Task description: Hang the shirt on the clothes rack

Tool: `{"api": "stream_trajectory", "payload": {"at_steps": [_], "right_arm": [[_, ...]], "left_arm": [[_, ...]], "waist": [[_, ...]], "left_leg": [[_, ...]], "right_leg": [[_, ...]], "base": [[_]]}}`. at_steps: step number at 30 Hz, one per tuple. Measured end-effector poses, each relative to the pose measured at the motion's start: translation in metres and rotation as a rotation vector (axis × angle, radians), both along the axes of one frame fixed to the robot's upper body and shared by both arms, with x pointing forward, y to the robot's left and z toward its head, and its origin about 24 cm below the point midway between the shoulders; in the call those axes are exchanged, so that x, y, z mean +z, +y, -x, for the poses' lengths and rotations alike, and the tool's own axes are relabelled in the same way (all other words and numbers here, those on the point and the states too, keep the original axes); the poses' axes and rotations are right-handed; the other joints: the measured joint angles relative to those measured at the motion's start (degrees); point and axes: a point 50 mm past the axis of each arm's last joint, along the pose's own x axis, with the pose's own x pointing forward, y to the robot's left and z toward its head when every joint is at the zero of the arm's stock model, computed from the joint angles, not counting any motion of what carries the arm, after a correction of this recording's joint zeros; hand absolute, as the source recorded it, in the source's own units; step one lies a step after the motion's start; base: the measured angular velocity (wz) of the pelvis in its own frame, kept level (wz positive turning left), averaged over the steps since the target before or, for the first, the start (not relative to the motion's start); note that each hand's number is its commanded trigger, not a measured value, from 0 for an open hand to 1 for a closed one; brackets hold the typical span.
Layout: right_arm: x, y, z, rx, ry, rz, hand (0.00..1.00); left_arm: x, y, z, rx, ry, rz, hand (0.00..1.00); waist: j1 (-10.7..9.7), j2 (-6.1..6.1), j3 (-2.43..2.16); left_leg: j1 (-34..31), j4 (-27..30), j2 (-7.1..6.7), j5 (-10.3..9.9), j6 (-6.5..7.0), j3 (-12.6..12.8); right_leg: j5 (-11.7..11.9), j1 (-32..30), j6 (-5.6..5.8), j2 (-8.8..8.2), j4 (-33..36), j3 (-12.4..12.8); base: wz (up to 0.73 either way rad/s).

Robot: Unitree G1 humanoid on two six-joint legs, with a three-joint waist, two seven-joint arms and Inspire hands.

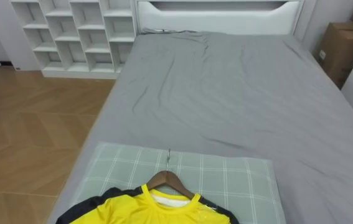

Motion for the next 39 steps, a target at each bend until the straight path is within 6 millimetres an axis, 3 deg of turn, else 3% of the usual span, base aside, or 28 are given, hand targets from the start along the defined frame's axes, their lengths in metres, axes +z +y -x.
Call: {"api": "stream_trajectory", "payload": {"at_steps": [11, 18, 27, 29, 31, 34, 39], "right_arm": [[0.0, 0.0, 0.001, -0.003, 0.022, -0.01, 0.0], [0.0, -0.002, -0.002, 0.012, 0.021, -0.005, 0.0], [0.002, -0.011, 0.001, 0.036, 0.037, 0.024, 0.0], [0.002, -0.011, 0.001, 0.03, 0.038, 0.023, 0.0], [0.002, -0.012, 0.0, 0.031, 0.035, 0.024, 0.0], [0.002, -0.012, -0.001, 0.04, 0.028, 0.029, 0.0], [0.003, -0.014, -0.003, 0.049, 0.001, 0.038, 0.0]], "left_arm": [[0.0, 0.011, 0.02, 0.129, 0.043, -0.054, 0.0], [0.005, 0.027, 0.028, 0.24, 0.049, -0.172, 0.0], [0.025, 0.062, 0.011, 0.225, -0.011, -0.461, 0.0], [0.028, 0.065, 0.007, 0.242, -0.036, -0.496, 0.0], [0.031, 0.067, 0.002, 0.248, -0.062, -0.522, 0.0], [0.041, 0.071, -0.012, 0.233, -0.126, -0.593, 0.0], [0.061, 0.067, -0.05, 0.039, -0.291, -0.741, 0.0]], "waist": [[0.2, -0.57, 0.0], [0.6, 0.0, 0.0], [1.6, 1.05, 0.17], [1.6, 1.05, 0.4], [1.6, 1.29, 0.31], [1.3, 1.31, 0.3], [1.2, 1.57, 0.26]], "left_leg": [[0.3, 0.0, -0.04, 0.0, 0.01, 0.1], [0.0, 0.4, -0.15, 0.0, 0.01, -0.9], [0.4, 0.5, -0.21, -0.1, -0.04, -1.4], [1.1, 0.2, -0.23, -0.1, -0.04, -1.4], [1.2, 0.2, -0.24, -0.1, -0.04, -1.4], [0.9, 0.5, -0.27, 0.0, -0.05, -1.7], [0.6, 0.7, -0.33, 0.0, -0.06, -2.0]], "right_leg": [[0.0, 0.3, 0.0, -0.02, 0.0, -0.3], [0.0, 0.3, 0.0, -0.02, -0.1, -0.7], [0.0, 1.0, 0.0, 0.03, -0.2, -0.8], [0.0, 1.3, 0.0, 0.02, -0.2, -0.7], [0.0, 1.4, 0.0, 0.02, -0.2, -0.8], [0.0, 1.1, 0.0, 0.01, -0.2, -1.2], [0.0, 1.0, 0.0, 0.0, -0.3, -1.7]], "base": [[0.0], [0.03], [0.02], [0.0], [0.0], [0.05], [0.03]]}}
